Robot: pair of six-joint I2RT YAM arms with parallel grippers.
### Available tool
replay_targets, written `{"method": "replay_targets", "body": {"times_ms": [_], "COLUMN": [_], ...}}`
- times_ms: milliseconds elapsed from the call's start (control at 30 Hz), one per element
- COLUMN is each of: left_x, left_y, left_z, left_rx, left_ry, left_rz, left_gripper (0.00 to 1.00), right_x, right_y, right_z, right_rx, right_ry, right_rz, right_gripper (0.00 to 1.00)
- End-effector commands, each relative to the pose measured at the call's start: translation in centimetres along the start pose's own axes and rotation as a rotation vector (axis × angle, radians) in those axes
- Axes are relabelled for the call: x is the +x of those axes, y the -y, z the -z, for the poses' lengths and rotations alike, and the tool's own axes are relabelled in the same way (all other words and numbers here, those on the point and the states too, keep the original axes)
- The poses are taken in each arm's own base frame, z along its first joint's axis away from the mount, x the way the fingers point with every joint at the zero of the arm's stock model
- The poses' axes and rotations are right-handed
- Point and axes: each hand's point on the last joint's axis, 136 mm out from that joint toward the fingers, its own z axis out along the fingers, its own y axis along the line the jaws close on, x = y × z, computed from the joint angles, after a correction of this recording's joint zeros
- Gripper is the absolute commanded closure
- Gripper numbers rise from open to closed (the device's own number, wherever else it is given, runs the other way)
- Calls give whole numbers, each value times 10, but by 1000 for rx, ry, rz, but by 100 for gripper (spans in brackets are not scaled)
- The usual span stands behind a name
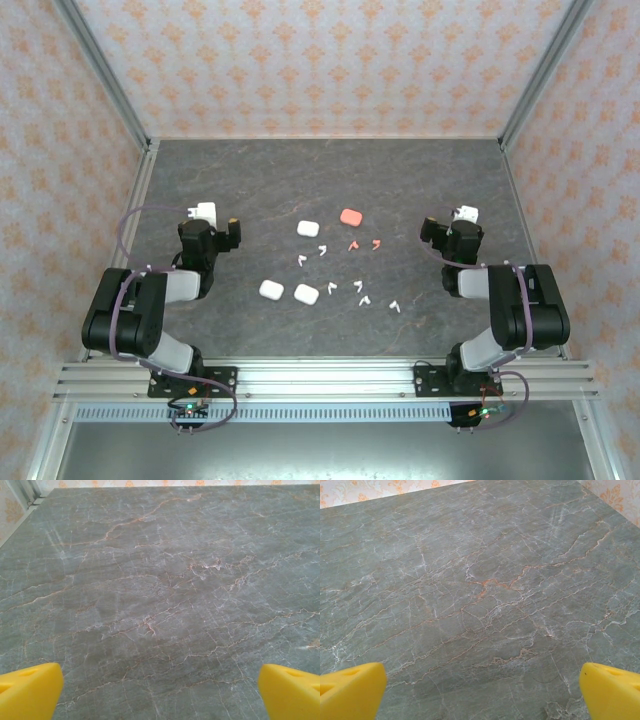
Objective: Insert the wireless bluetooth earbuds into the charging case
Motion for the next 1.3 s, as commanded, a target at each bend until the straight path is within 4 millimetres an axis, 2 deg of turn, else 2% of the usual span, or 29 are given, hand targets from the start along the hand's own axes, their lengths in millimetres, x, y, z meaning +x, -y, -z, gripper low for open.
{"method": "replay_targets", "body": {"times_ms": [0,67,167,300,400,600,733,800,933,1100,1267], "left_x": [-35,-45,-51,-51,-50,-50,-54,-58,-65,-66,-68], "left_y": [-4,-12,-14,1,15,55,77,88,108,131,141], "left_z": [14,24,36,47,53,66,74,75,74,72,71], "left_rx": [-18,-53,-63,24,99,258,322,355,410,457,456], "left_ry": [24,12,-58,-121,-147,-197,-197,-197,-202,-265,-290], "left_rz": [16,59,127,238,330,477,557,592,662,722,705], "left_gripper": [0,0,0,0,0,0,0,0,1,1,1], "right_x": [-13,-15,-32,-67,-81,-66,-55,-52,-42,-32,-18], "right_y": [-5,-6,-3,-6,-17,-42,-61,-72,-108,-143,-174], "right_z": [0,0,6,29,45,62,66,66,64,56,47], "right_rx": [-12,-21,14,15,-36,-146,-192,-210,-337,-416,-489], "right_ry": [36,25,-12,-23,-100,-347,-441,-462,-530,-619,-681], "right_rz": [-16,-8,-16,-35,-39,-40,50,118,238,440,602], "right_gripper": [1,1,1,1,1,0,0,1,6,11,11]}}
